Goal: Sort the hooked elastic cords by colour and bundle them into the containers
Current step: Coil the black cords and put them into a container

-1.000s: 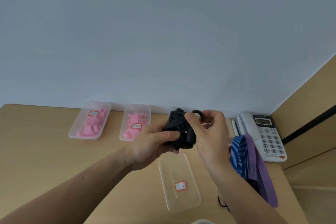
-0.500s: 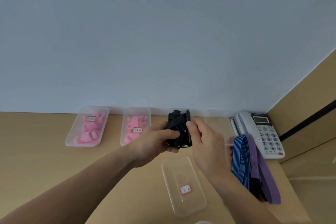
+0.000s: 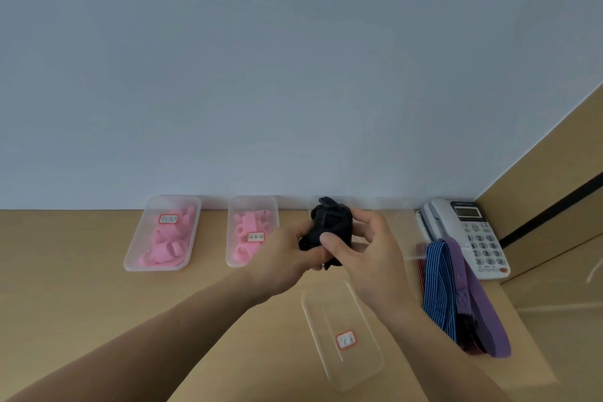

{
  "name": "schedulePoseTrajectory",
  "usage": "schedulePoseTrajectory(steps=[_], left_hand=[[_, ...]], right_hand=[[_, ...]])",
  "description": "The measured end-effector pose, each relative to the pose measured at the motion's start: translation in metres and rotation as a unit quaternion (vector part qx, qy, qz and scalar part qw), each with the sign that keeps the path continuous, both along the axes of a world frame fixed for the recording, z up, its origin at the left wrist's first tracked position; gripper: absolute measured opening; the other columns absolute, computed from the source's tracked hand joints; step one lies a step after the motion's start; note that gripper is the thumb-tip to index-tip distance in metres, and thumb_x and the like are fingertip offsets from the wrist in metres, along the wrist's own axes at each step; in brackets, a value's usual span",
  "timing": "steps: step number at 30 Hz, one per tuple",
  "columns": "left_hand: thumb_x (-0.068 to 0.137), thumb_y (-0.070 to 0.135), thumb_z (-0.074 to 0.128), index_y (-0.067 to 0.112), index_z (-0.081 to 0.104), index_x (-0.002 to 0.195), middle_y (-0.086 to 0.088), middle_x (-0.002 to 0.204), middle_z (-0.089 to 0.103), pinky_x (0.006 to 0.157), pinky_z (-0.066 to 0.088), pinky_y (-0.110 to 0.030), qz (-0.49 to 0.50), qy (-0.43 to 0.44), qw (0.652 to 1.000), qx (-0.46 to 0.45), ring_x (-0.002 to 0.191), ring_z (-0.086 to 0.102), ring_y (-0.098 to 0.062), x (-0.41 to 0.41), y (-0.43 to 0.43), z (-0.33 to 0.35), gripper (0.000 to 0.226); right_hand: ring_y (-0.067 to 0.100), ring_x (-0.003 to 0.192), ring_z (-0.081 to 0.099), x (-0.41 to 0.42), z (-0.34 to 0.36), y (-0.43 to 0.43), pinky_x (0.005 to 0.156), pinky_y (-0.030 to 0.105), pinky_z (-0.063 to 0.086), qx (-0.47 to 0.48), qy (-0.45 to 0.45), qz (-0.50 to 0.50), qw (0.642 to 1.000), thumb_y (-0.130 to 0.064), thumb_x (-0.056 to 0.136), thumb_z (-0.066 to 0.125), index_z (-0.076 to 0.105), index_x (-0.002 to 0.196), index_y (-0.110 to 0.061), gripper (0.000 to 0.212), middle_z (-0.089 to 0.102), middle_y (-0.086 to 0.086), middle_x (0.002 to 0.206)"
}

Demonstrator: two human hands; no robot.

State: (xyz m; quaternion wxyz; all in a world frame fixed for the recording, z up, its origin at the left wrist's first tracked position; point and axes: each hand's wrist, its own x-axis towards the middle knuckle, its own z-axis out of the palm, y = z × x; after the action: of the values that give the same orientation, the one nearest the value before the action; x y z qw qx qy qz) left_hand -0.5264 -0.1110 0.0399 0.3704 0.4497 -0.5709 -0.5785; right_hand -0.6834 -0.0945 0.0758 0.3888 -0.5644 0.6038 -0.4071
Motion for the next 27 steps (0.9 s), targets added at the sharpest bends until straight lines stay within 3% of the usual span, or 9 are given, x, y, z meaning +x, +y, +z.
schedulePoseTrajectory(steps=[3,6,10,16,19,24,27], left_hand=[[0.083,0.037,0.064,0.021,0.065,0.115,-0.009,0.093,0.071,0.085,0.054,-0.049,-0.026,-0.027,0.999,0.01,0.084,0.065,-0.028,-0.003,-0.001,-0.008,0.036],[0.081,0.029,0.059,0.018,0.063,0.118,-0.007,0.104,0.07,0.086,0.056,-0.04,-0.071,-0.019,0.996,0.049,0.098,0.065,-0.026,-0.008,-0.003,-0.014,0.039],[0.077,0.023,0.052,0.014,0.067,0.11,-0.009,0.108,0.07,0.087,0.053,-0.036,-0.049,0.005,0.99,0.136,0.102,0.064,-0.017,-0.013,-0.012,-0.026,0.038],[0.091,0.022,0.062,0.02,0.062,0.118,0.001,0.1,0.072,0.07,0.051,-0.023,0.105,-0.112,0.983,0.102,0.087,0.066,-0.01,-0.038,-0.045,-0.049,0.028],[0.087,0.033,0.067,0.025,0.059,0.121,0.014,0.108,0.067,0.072,0.046,-0.016,0.137,-0.216,0.965,0.052,0.096,0.063,-0.007,-0.051,-0.065,-0.057,0.035],[0.092,0.025,0.056,0.017,0.05,0.137,0.001,0.129,0.053,0.087,0.04,-0.022,0.141,-0.4,0.905,0.023,0.109,0.057,-0.016,-0.058,-0.089,-0.08,0.045],[0.091,0.024,0.054,0.018,0.042,0.141,-0.004,0.114,0.065,0.089,0.047,-0.031,0.143,-0.42,0.892,0.083,0.105,0.06,-0.022,-0.062,-0.091,-0.094,0.052]], right_hand=[[0.01,0.085,0.07,-0.004,-0.01,-0.004,0.078,0.041,0.059,0.019,-0.002,-0.016,1.0,-0.025,0.074,0.081,0.055,0.115,-0.031,0.049,0.068,-0.009,0.102],[0.011,0.088,0.07,-0.015,-0.024,-0.012,0.079,0.042,0.059,0.03,0.02,-0.015,0.999,-0.025,0.071,0.08,0.055,0.115,-0.032,0.051,0.07,-0.007,0.102],[0.01,0.09,0.069,-0.028,-0.041,-0.03,0.078,0.04,0.059,0.045,0.045,0.038,0.997,-0.022,0.072,0.079,0.052,0.108,-0.045,0.05,0.069,-0.008,0.106],[0.009,0.093,0.068,-0.056,-0.068,-0.073,0.078,0.039,0.059,0.054,0.077,0.099,0.991,-0.027,0.07,0.077,0.052,0.108,-0.048,0.051,0.069,-0.01,0.104],[0.003,0.094,0.065,-0.07,-0.075,-0.105,0.083,0.035,0.056,0.041,0.127,0.138,0.981,-0.024,0.071,0.078,0.051,0.106,-0.052,0.052,0.068,-0.016,0.101],[0.009,0.106,0.062,-0.082,-0.093,-0.148,0.089,0.028,0.05,0.017,0.233,0.23,0.945,-0.027,0.076,0.075,0.051,0.127,-0.033,0.057,0.066,-0.012,0.116],[0.012,0.105,0.063,-0.081,-0.103,-0.16,0.085,0.028,0.05,0.003,0.269,0.292,0.918,-0.027,0.078,0.072,0.05,0.131,-0.032,0.058,0.065,-0.011,0.118]])
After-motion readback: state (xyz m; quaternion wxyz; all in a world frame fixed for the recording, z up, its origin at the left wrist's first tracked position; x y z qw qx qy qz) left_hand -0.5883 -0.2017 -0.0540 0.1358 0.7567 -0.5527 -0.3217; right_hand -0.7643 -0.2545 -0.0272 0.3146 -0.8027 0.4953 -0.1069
